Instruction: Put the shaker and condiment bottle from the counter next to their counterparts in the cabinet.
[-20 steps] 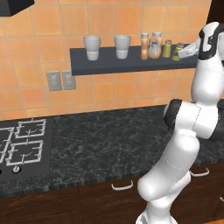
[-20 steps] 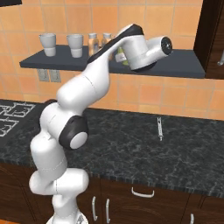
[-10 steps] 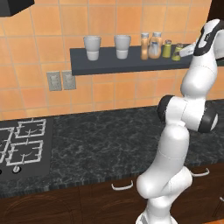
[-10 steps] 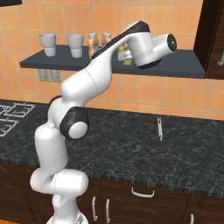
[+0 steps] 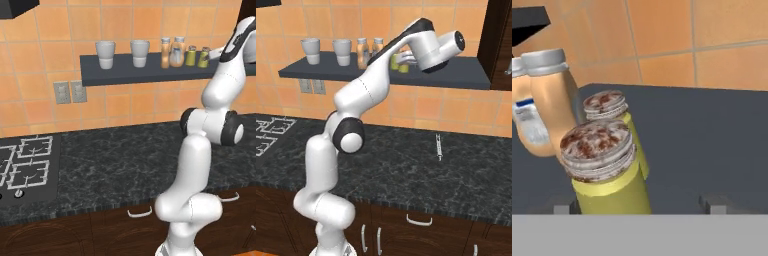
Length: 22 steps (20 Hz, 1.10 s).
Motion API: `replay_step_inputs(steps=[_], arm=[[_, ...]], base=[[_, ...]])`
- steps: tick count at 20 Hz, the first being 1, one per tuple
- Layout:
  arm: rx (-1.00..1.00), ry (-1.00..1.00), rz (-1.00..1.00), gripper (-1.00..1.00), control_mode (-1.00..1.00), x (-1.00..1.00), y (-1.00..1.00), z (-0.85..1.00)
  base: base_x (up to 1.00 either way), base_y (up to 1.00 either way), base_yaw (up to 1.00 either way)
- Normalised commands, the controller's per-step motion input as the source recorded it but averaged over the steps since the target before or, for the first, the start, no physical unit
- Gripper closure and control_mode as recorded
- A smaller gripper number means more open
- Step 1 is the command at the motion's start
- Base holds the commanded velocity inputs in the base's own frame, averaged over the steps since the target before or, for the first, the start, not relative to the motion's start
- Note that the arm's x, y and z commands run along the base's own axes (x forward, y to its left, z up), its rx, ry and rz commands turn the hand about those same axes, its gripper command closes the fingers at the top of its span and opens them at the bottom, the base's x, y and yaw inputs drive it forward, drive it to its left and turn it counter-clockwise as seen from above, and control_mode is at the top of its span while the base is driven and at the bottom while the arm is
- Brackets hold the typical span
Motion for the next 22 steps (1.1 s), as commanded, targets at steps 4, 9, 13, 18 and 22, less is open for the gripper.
replay_step_inputs(steps=[4,9,13,18,22], arm=[[0.00,0.00,0.00,-1.00,-1.00,-0.47,0.06,0.01],[0.00,-0.08,0.00,-1.00,-1.00,-0.73,-0.05,0.13],[-0.04,-0.24,-0.02,-1.00,-1.00,-1.00,0.03,0.12],[-0.14,-0.28,-0.04,-1.00,-1.00,-1.00,0.22,0.00],[-0.10,-0.45,-0.05,-1.00,-1.00,-1.00,0.16,-0.32]], base=[[0.00,0.00,0.00],[0.00,0.00,0.00],[0.00,0.00,0.00],[0.00,0.00,0.00],[0.00,0.00,0.00]])
